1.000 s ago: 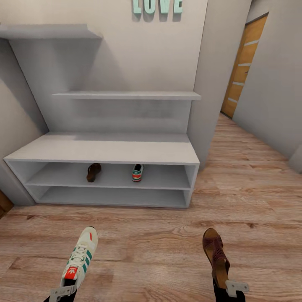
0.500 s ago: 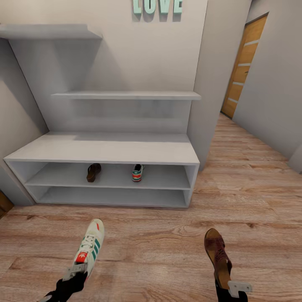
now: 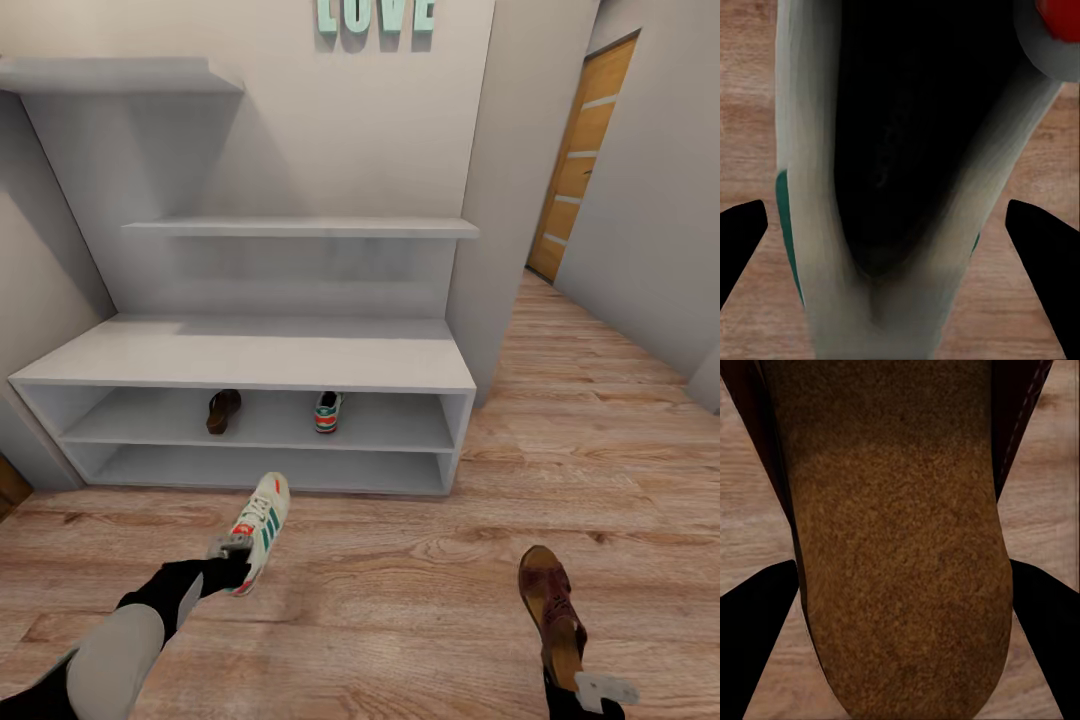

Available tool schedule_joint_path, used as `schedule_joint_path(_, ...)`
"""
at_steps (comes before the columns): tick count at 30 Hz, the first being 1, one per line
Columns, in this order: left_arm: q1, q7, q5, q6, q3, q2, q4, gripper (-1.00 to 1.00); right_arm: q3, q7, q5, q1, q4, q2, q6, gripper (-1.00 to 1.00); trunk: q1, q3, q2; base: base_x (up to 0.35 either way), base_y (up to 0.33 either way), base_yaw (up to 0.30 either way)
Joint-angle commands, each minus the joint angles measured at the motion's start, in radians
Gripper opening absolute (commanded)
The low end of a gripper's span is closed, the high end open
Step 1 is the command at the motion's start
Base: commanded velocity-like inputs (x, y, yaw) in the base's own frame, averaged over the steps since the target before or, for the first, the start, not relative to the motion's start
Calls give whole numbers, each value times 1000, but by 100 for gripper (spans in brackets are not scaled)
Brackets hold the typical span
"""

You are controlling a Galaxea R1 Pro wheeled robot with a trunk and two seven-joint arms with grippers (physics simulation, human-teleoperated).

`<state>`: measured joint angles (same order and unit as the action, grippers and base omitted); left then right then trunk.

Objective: Pick up the two gym shoes and the two sandals from the corridor floor and place them onto the hallstand (shoe rack) in the corridor, making sure they are on the rack and not on the floor. Arrange them so the two gym shoes are next to each other and the two sandals are next to each other.

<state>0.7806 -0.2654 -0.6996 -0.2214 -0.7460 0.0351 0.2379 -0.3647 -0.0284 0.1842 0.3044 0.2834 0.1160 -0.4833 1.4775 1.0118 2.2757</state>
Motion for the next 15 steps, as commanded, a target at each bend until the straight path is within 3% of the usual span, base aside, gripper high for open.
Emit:
schedule_joint_path(1, 13, 3, -8, -18, -3, -3, 2, -100, -29, -2, 13, 1, -1, 2, -3, -100, 0, 1, 0, 0, 0, 0)
schedule_joint_path(4, 39, 22, -8, -38, 3, -7, 3, -100, -74, 3, 14, 1, 0, 6, -3, -100, 0, 1, 0, 0, 0, 0)
schedule_joint_path(15, 43, 28, -7, -31, 5, -6, 5, -100, -83, 5, 18, 1, -3, 1, -4, -100, 0, 1, 0, 5, -7, 0)
